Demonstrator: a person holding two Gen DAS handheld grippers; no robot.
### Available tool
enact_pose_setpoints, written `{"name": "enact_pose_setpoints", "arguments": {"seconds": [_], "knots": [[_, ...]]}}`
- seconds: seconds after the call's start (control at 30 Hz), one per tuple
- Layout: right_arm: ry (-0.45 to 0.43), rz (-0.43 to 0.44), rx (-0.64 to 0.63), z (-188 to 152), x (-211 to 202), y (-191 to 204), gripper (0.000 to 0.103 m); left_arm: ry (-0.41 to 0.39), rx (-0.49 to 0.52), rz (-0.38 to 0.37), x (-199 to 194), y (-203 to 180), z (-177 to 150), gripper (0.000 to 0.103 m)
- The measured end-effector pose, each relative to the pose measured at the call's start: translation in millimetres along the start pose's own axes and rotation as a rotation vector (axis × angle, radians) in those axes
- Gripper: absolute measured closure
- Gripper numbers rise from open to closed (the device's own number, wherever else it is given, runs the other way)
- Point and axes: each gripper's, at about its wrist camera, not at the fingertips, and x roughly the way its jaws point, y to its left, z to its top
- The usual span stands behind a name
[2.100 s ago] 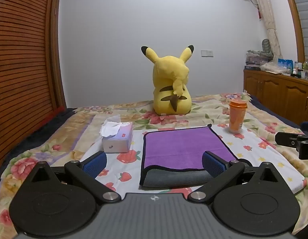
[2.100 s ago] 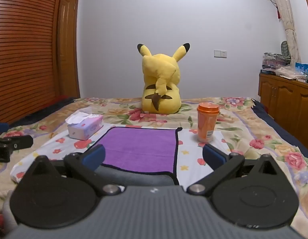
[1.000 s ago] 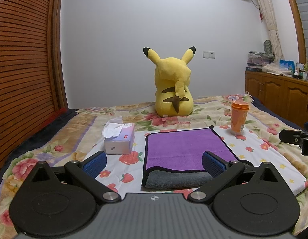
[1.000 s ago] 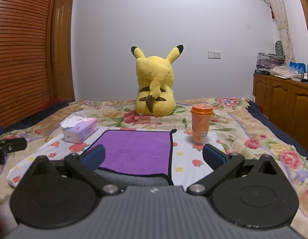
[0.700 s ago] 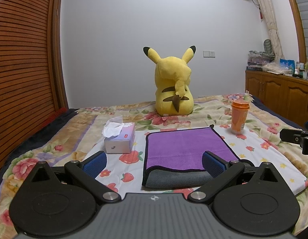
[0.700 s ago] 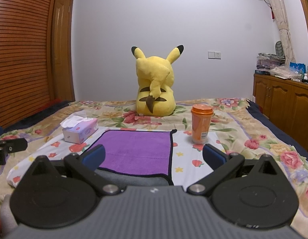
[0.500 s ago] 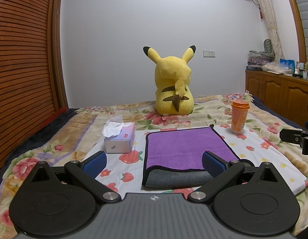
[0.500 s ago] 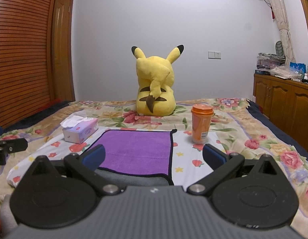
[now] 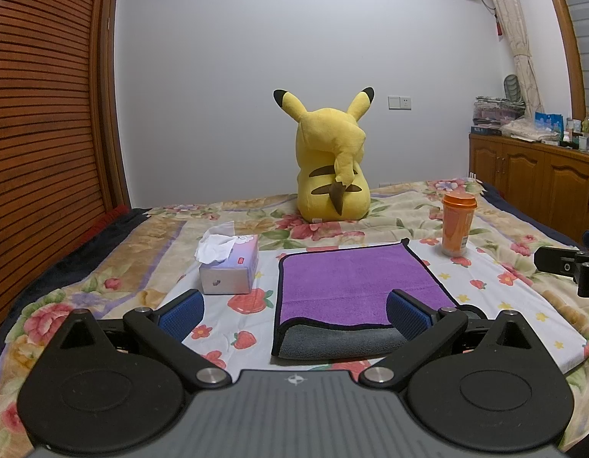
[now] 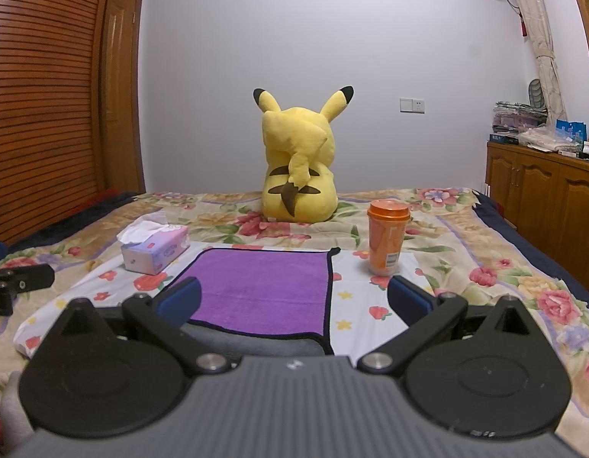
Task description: Fold towel
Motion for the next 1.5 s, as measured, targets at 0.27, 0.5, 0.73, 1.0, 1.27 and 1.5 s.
{"name": "enact_pose_setpoints", "arguments": {"seconds": [0.27, 0.5, 0.73, 1.0, 1.27, 1.5], "knots": [[0.000, 0.000, 0.000, 0, 0, 0, 0.000, 0.000, 0.000, 0.000, 0, 0, 0, 0.000], [0.000, -0.001, 0.000, 0, 0, 1, 0.000, 0.000, 0.001, 0.001, 0, 0, 0, 0.000], [0.000, 0.000, 0.000, 0, 0, 1, 0.000, 0.002, 0.003, 0.000, 0, 0, 0, 0.000], [0.012, 0.004, -0.001, 1, 3, 6, 0.000, 0.019, 0.002, -0.011, 5, 1, -3, 0.000], [0.041, 0.020, -0.012, 0, 9, 9, 0.000, 0.046, 0.017, -0.030, 13, 3, -1, 0.000], [0.077, 0.026, -0.021, -1, 21, 9, 0.000, 0.083, 0.033, -0.045, 22, 1, -4, 0.000]]}}
